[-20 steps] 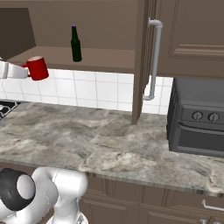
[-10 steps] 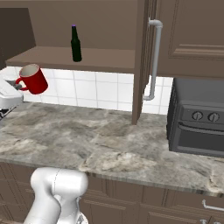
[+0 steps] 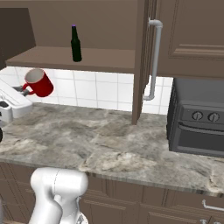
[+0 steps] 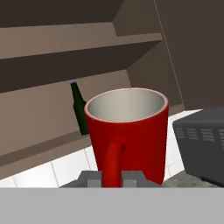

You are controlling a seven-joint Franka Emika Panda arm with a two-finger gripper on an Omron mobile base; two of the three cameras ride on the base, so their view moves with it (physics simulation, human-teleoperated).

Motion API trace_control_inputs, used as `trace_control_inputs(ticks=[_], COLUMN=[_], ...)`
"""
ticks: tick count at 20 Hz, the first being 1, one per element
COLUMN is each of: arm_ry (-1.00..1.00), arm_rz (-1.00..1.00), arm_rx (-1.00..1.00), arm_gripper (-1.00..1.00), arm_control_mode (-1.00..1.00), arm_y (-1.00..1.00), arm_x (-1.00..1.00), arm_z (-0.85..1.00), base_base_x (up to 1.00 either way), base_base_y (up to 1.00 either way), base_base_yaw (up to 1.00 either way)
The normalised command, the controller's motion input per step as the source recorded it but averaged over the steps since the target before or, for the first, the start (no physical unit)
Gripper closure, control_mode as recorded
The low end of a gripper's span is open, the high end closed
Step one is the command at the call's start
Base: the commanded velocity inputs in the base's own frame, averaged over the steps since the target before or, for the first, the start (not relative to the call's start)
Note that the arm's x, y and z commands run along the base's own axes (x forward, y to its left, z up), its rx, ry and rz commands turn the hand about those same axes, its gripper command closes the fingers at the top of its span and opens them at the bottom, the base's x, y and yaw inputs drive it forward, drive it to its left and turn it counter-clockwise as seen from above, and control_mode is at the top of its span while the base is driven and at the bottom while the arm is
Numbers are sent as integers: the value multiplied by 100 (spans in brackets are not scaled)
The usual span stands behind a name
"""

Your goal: Open the cabinet directly in front. Then move the beer and the mug to the dining counter with the candle on it.

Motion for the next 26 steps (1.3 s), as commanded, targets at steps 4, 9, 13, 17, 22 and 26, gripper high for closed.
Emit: trace_control_inputs(ticks=[4,9,13,17,22,26], arm_ry=[0,0,1,0,0,0], arm_rz=[0,0,0,0,0,0], arm_rx=[0,0,0,0,0,0], arm_gripper=[100,100,100,100,100,100], arm_control_mode=[-100,-100,-100,100,100,100], arm_y=[0,0,0,0,0,0], arm_x=[0,0,-1,0,0,0], arm_z=[0,0,0,0,0,0], base_base_x=[0,0,0,-55,-77,-45], base_base_y=[0,0,0,4,0,0], base_base_yaw=[0,0,0,0,28,79])
